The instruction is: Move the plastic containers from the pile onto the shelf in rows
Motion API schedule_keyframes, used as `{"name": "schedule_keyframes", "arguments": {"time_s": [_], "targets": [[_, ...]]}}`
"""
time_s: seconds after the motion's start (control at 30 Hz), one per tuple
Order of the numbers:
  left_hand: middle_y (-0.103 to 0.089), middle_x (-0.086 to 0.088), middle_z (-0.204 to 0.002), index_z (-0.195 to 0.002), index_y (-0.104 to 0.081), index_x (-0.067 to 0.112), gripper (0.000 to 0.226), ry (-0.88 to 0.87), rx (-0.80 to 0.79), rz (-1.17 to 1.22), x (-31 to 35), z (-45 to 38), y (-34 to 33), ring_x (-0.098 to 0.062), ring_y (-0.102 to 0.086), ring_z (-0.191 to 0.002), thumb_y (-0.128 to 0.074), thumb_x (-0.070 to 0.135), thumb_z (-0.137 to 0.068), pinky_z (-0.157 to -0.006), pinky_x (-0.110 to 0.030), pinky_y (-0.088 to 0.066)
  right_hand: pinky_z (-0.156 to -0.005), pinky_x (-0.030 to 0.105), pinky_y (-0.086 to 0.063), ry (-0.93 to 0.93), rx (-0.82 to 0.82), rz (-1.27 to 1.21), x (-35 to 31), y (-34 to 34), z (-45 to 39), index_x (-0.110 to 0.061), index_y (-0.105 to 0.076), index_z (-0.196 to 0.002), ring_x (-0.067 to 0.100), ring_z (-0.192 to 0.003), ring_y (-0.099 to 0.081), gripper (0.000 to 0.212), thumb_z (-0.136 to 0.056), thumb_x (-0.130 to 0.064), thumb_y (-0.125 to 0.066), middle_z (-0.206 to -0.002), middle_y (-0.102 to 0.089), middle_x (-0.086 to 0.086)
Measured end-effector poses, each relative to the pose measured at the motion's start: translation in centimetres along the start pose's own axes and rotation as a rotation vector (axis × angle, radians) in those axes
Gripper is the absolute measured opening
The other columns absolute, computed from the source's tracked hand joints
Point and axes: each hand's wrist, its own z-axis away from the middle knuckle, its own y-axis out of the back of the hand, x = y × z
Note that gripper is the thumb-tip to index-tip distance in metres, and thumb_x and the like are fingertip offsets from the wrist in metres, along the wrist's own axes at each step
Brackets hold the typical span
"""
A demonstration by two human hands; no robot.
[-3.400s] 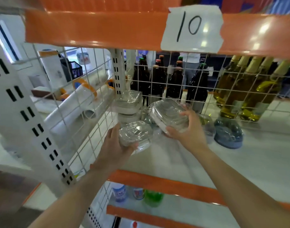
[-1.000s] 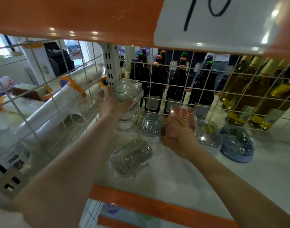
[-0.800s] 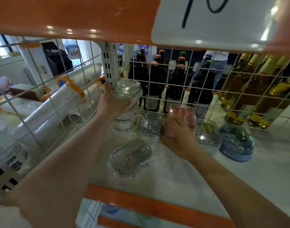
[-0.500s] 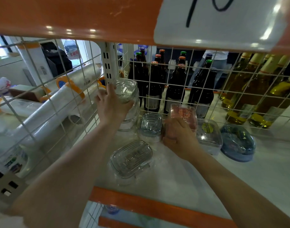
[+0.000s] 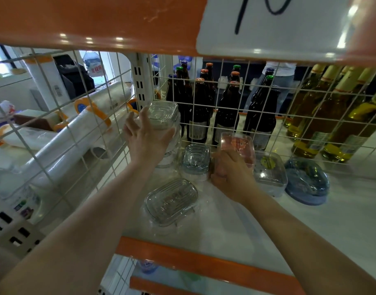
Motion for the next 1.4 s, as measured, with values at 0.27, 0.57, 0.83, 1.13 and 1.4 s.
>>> {"name": "schedule_keyframes", "arguments": {"time_s": [0.27,0.57,0.83,1.13,1.4], "targets": [[-0.048,-0.008,-0.110,-0.122,-0.051,0.007,0.041,-0.040,-0.056,0.018,-4.6,6.7,-1.0,-0.030,-0.049,-0.108,-0.063,0.025,-0.087,-0.096,-0.047,-0.041,-0.084,0.029,-0.030,0.030,0.009,-0.006,-0.3,-0.8,0.5,-0.004,-0.056,-0.123,0.035,-0.109,-0.052,0.051,-0.074,-0.009,-0.072,-0.125,-0.052,0.019],[-0.030,-0.010,-0.146,-0.147,-0.027,0.018,0.103,0.152,-0.510,-0.065,-7.3,9.8,-1.2,-0.026,-0.034,-0.134,-0.074,0.060,-0.066,-0.110,-0.041,-0.033,-0.091,0.038,-0.047,0.000,0.005,-0.130,-1.0,-0.7,2.5,-0.015,-0.050,-0.130,0.019,-0.120,-0.046,0.049,-0.083,-0.015,-0.065,-0.135,-0.044,0.003],[-0.035,-0.007,-0.132,-0.139,-0.032,0.014,0.103,0.082,-0.577,-0.184,-6.9,10.5,-0.1,-0.023,-0.040,-0.124,-0.082,0.055,-0.058,-0.103,-0.036,-0.039,-0.083,0.019,-0.027,-0.058,-0.048,-0.125,-1.4,-0.2,3.8,-0.017,-0.044,-0.136,0.016,-0.117,-0.046,0.052,-0.088,-0.018,-0.061,-0.138,-0.041,0.000],[-0.024,0.003,-0.116,-0.141,-0.026,0.034,0.105,-0.149,-0.555,-0.114,-5.6,9.2,2.4,-0.016,-0.035,-0.112,-0.089,0.036,-0.056,-0.101,-0.031,-0.039,-0.097,0.024,-0.039,-0.056,-0.080,-0.291,-1.1,0.6,3.5,-0.015,-0.050,-0.131,0.007,-0.108,-0.046,0.044,-0.089,-0.020,-0.063,-0.117,-0.046,-0.008],[-0.026,0.013,-0.123,-0.137,-0.031,0.037,0.098,-0.419,-0.634,-0.139,-4.2,8.2,3.6,-0.013,-0.042,-0.114,-0.088,0.029,-0.059,-0.096,-0.029,-0.045,-0.096,0.024,-0.043,-0.073,-0.311,-0.456,-2.5,1.6,2.9,-0.028,-0.043,-0.139,0.010,-0.111,-0.050,0.060,-0.085,-0.044,-0.064,-0.123,-0.052,-0.007]]}}
